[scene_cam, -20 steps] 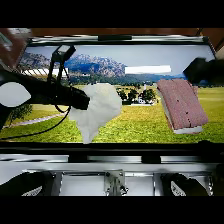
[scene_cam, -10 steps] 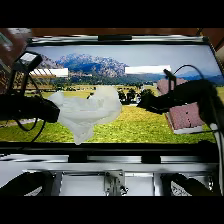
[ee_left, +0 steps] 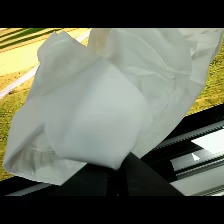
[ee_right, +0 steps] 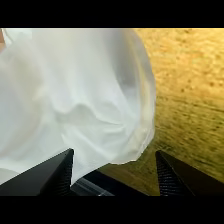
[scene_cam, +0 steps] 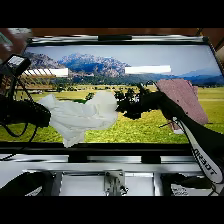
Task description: Fold the shirts.
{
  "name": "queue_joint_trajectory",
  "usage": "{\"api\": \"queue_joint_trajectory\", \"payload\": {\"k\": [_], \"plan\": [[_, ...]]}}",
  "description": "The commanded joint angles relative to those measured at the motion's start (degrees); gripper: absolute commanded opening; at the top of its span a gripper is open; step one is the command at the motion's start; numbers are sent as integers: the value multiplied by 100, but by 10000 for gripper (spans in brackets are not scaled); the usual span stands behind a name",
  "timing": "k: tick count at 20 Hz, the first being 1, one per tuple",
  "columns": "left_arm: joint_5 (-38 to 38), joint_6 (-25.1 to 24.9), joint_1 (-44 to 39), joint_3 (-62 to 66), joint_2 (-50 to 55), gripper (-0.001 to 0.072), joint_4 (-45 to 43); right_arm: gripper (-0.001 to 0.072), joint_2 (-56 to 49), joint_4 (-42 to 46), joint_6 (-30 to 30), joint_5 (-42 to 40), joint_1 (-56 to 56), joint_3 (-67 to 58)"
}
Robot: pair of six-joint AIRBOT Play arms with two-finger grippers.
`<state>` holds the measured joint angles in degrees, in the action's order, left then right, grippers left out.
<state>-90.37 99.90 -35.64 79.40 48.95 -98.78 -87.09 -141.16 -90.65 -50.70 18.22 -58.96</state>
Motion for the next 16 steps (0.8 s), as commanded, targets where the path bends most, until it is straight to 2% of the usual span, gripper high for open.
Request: {"api": "queue_joint_trajectory", "payload": {"k": [1, 5, 8, 9, 11, 12, 15, 16], "plan": [[-15, 138, 2, 2, -11, 33, -48, 623, -313, -315, 66, 352, 468, 11], [-15, 133, 2, 2, -22, 33, -48, 623, -444, -319, 284, 540, 664, 11], [-9, 136, 2, 2, -57, 33, -48, 621, -501, -328, 693, 855, 680, 11], [-2, 136, 2, 2, -63, 33, -48, 599, -501, -354, 750, 949, 678, 11], [210, 136, 2, 2, -68, 33, -44, 78, -501, -407, 748, 1014, 678, 9], [459, 138, 0, 2, -68, 33, -15, 48, -487, -439, 708, 1003, 671, 4], [1486, 129, -7, 83, -68, 33, 28, 47, -79, -262, -179, 531, 417, -238], [1880, 68, 0, 179, -68, 33, -39, 46, 199, -101, -313, 402, 249, -380]]}}
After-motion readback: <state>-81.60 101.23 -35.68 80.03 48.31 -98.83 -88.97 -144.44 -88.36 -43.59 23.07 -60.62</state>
